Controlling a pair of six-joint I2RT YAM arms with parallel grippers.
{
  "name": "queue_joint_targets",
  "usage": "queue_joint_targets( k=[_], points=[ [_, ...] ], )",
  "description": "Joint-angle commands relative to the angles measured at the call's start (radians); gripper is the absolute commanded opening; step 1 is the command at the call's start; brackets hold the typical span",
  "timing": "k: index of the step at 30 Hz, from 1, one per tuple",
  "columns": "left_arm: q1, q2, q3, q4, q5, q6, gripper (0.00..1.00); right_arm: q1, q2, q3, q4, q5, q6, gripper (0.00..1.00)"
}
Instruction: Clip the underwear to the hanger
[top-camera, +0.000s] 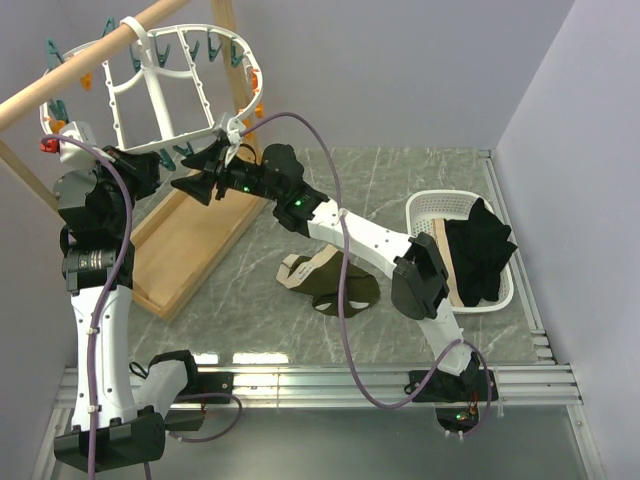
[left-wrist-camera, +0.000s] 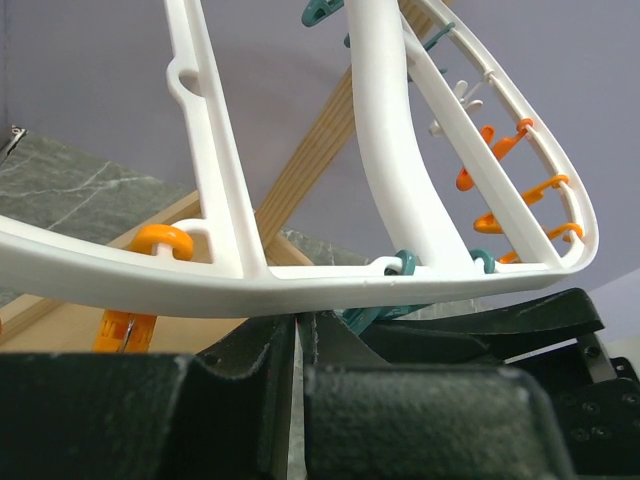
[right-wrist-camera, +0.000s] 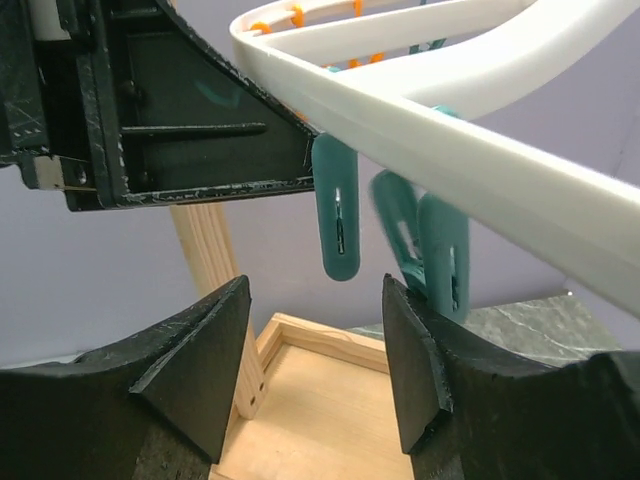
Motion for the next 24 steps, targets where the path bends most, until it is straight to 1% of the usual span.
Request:
queue_joint_targets(
  k=[1, 8, 14, 19, 22, 23, 24],
  points=[
    [0.003, -0.019, 0.032, 0.005, 0.028, -0.008, 0.06, 0.017, 0.022, 0.057, 0.049, 0.023, -0.027, 0.62],
    [0.003, -0.023, 0.026, 0.003, 0.040, -0.008, 0.06, 0.016, 0.053, 0.115, 0.057, 0.060, -0.047, 0.62],
    [0.003, -0.023, 0.021, -0.002, 0.049, -0.008, 0.06, 0.019, 0.069, 0.140, 0.057, 0.072, -0.047, 0.58],
    [0.005, -0.023, 0.024, -0.008, 0.060, -0.008, 0.05, 0.023, 0.080, 0.157, 0.043, 0.086, -0.059, 0.49],
    [0.003, -0.023, 0.024, -0.015, 0.066, -0.011, 0.06, 0.025, 0.082, 0.167, 0.032, 0.090, -0.071, 0.41],
    [0.003, -0.024, 0.023, -0.015, 0.069, -0.012, 0.06, 0.029, 0.082, 0.167, 0.029, 0.095, -0.080, 0.38],
    [0.003, -0.027, 0.021, -0.015, 0.069, -0.017, 0.07, 0.028, 0.083, 0.170, 0.024, 0.098, -0.086, 0.28]
  ],
)
